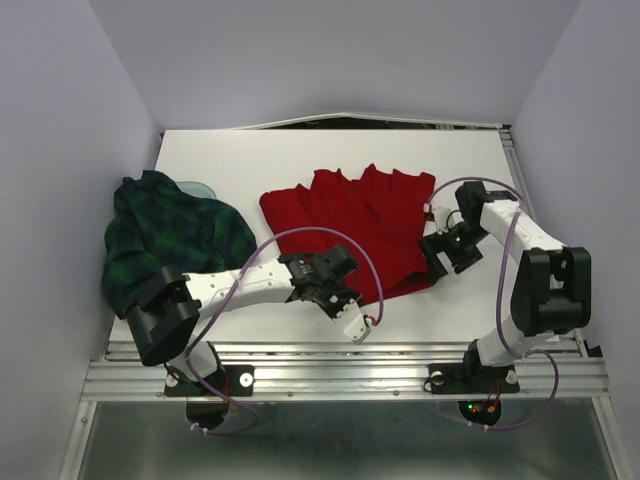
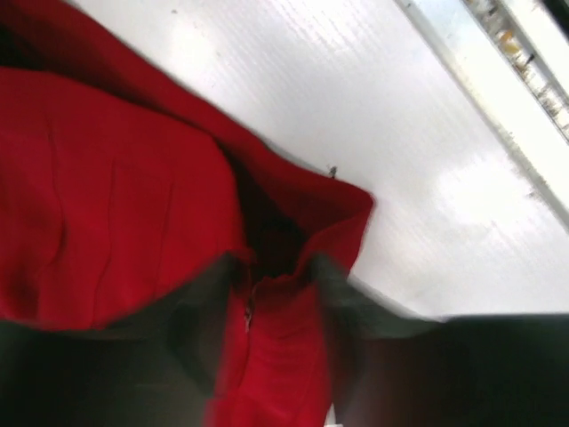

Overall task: Fold and stack the skirts
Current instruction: Flatten the skirt out

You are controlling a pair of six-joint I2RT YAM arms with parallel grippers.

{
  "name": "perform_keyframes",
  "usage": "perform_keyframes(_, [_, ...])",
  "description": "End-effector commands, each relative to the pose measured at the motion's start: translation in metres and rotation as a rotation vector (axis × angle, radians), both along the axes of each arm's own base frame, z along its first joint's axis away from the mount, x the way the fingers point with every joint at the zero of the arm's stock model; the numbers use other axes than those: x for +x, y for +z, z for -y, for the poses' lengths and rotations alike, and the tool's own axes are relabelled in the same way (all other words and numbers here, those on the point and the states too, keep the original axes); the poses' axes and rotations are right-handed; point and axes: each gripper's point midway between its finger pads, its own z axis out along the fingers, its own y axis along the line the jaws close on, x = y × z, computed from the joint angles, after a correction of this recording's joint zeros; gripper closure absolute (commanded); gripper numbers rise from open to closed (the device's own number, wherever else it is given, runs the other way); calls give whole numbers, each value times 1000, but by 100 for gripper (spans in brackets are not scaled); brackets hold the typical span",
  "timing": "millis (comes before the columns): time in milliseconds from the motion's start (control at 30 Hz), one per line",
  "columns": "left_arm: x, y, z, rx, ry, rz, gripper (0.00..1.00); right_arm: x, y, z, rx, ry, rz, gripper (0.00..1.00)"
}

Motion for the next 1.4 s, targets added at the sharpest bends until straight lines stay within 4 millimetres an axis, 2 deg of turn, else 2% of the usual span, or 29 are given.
perform_keyframes(0, [5, 18, 3, 3, -6, 32, 77, 22, 22, 10, -42, 22, 187, 0])
perform_keyframes(33, [9, 22, 3, -5, 16, 37, 84, 26, 25, 12, -53, 32, 220, 0])
perform_keyframes(67, [13, 32, 6, -32, 34, 44, 97, 34, 28, 14, -61, 48, 275, 0])
perform_keyframes(100, [22, 51, 13, -81, 65, 52, 100, 38, 32, 15, -69, 58, 315, 0])
perform_keyframes(133, [40, 79, 21, -171, 157, 44, 100, 47, 46, 19, -89, 88, 433, 0])
perform_keyframes(167, [47, 79, 18, -186, 213, 11, 100, 43, 42, 20, -93, 108, 424, 0])
perform_keyframes(200, [65, 110, 26, -267, 275, 10, 100, 53, 55, 20, -99, 121, 522, 0])
perform_keyframes(233, [76, 126, 28, -335, 381, -65, 100, 56, 59, 19, -96, 140, 564, 0])
perform_keyframes(267, [108, 134, 17, -375, 504, -95, 100, 59, 59, 18, -98, 178, 605, 0])
perform_keyframes(300, [129, 164, 17, -454, 571, -104, 100, 60, 63, 17, -92, 191, 628, 0])
perform_keyframes(367, [160, 174, 12, -532, 748, -219, 100, 63, 67, 13, -74, 235, 661, 0])
perform_keyframes(400, [187, 188, -4, -586, 840, -226, 100, 64, 68, 11, -68, 248, 668, 0])
perform_keyframes(433, [202, 190, -10, -616, 902, -241, 100, 65, 69, 8, -51, 262, 675, 0])
perform_keyframes(467, [214, 189, -17, -634, 956, -260, 100, 67, 70, 7, -48, 283, 684, 0])
perform_keyframes(500, [227, 176, -22, -638, 1048, -312, 100, 69, 71, 6, -41, 295, 696, 0])
perform_keyframes(533, [249, 174, -40, -666, 1140, -294, 100, 70, 73, 2, -21, 309, 706, 0])
perform_keyframes(567, [259, 166, -46, -667, 1197, -313, 100, 71, 74, 0, -14, 326, 714, 0])
perform_keyframes(633, [282, 137, -60, -647, 1340, -390, 100, 74, 74, -4, 9, 349, 725, 0])
perform_keyframes(667, [288, 111, -60, -600, 1374, -446, 100, 75, 76, -10, 39, 366, 735, 0])
perform_keyframes(700, [293, 107, -58, -598, 1395, -483, 100, 76, 73, -13, 60, 366, 727, 0])
perform_keyframes(767, [295, 78, -56, -543, 1430, -568, 100, 79, 76, -23, 120, 345, 732, 0])
perform_keyframes(900, [298, 55, -51, -534, 1463, -640, 100, 82, 74, -41, 237, 294, 700, 0])
perform_keyframes(1067, [299, 49, -52, -524, 1462, -634, 100, 89, 74, -58, 350, 243, 699, 0])
perform_keyframes(1167, [299, 48, -55, -516, 1463, -621, 100, 108, 76, -59, 354, 205, 739, 0])
perform_keyframes(1200, [298, 48, -56, -512, 1455, -614, 100, 114, 67, -59, 361, 183, 708, 0])
perform_keyframes(1267, [298, 49, -57, -514, 1454, -605, 100, 130, 73, -63, 386, 143, 689, 0])
perform_keyframes(1300, [297, 49, -57, -515, 1450, -604, 100, 136, 62, -65, 399, 124, 648, 0])
perform_keyframes(1333, [297, 50, -57, -516, 1448, -602, 100, 148, 72, -67, 414, 113, 660, 0])
perform_keyframes(1367, [297, 50, -57, -516, 1446, -602, 100, 154, 72, -69, 428, 96, 652, 0])
